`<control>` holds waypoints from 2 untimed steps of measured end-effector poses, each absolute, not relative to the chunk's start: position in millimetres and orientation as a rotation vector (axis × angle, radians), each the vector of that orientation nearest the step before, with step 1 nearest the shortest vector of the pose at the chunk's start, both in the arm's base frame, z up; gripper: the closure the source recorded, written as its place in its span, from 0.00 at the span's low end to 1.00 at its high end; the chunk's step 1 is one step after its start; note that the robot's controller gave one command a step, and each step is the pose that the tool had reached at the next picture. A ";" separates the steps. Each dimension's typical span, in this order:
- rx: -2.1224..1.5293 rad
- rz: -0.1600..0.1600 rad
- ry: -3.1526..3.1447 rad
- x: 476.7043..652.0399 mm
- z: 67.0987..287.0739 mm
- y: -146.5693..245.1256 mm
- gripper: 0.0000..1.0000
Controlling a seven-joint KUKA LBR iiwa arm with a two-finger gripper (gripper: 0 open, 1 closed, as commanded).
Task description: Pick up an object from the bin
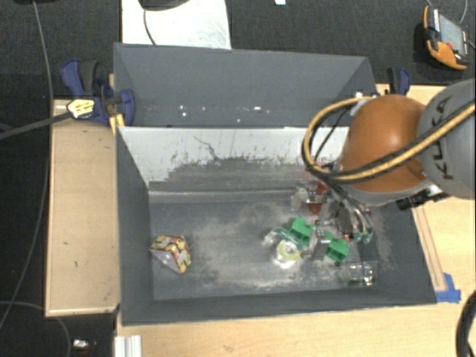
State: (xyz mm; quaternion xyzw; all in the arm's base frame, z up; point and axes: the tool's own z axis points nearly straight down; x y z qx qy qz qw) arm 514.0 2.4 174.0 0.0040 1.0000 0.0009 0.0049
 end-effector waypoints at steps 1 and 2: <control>-0.549 -0.001 3.085 512.5 135.6 10.9 0.00; -0.437 0.001 3.106 511.0 107.9 15.2 0.00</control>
Offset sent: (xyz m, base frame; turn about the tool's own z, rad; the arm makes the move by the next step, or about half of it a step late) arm -0.0051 0.0184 -0.0918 0.0697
